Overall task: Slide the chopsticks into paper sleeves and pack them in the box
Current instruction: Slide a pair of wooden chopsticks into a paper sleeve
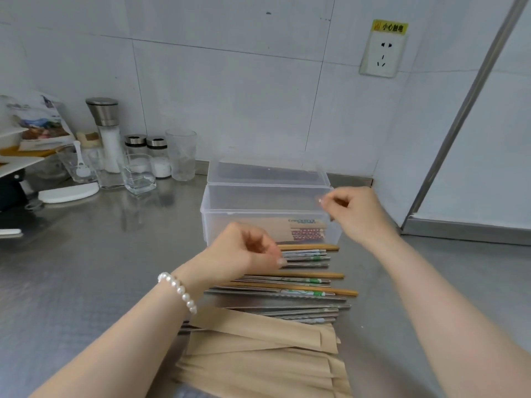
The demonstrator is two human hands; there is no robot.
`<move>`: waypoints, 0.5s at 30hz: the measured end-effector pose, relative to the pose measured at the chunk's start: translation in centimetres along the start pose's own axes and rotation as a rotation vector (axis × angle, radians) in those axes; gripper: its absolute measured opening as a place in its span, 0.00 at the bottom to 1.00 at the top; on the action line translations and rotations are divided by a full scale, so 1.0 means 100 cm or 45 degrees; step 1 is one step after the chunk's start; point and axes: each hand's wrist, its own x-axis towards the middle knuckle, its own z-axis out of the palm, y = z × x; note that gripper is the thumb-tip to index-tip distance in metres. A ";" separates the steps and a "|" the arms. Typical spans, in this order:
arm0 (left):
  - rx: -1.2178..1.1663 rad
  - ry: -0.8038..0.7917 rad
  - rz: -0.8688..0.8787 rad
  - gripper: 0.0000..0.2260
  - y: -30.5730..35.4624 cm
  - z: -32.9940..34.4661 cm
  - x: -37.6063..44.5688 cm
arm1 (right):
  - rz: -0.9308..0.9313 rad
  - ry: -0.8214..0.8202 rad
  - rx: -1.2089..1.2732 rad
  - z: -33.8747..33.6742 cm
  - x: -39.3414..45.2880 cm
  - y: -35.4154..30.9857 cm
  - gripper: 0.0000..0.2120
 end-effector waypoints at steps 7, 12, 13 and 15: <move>0.512 -0.293 -0.005 0.12 -0.001 0.014 -0.005 | 0.126 -0.847 -0.133 -0.001 -0.029 0.017 0.08; 0.554 -0.136 -0.019 0.08 -0.008 0.014 -0.002 | 0.222 -0.985 -0.283 -0.025 -0.029 0.035 0.10; 0.568 -0.111 -0.011 0.07 -0.009 0.014 -0.001 | 0.239 -1.020 -0.300 -0.028 -0.029 0.038 0.10; 0.586 -0.069 0.002 0.07 -0.012 0.015 0.001 | 0.275 -1.076 -0.359 -0.029 -0.029 0.042 0.10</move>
